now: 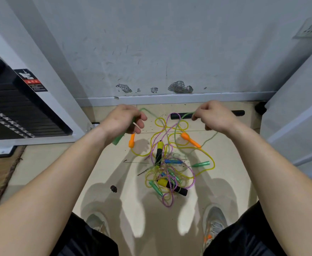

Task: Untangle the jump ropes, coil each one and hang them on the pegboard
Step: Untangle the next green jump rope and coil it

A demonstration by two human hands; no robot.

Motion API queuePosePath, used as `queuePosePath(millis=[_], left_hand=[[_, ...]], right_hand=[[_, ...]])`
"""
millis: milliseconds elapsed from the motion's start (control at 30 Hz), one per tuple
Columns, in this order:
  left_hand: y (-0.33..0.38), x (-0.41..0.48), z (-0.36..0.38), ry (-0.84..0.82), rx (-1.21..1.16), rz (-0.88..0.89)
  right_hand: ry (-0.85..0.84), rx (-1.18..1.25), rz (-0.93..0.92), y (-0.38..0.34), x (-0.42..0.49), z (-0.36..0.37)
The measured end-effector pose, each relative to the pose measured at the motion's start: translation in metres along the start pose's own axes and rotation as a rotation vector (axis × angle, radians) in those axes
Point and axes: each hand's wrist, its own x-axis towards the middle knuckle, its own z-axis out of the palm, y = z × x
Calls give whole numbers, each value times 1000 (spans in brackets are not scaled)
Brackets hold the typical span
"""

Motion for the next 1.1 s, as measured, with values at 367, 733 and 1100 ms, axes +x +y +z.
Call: queuePosePath(millis=[367, 733, 1100], left_hand=[[-19, -3, 26, -87, 122, 12], [-21, -18, 94, -301, 64, 183], [-12, 14, 57, -94, -392, 7]], right_hand=[[-229, 738, 117, -28, -16, 4], [-239, 1426, 72, -59, -21, -1], [-38, 661, 412, 44, 18, 42]])
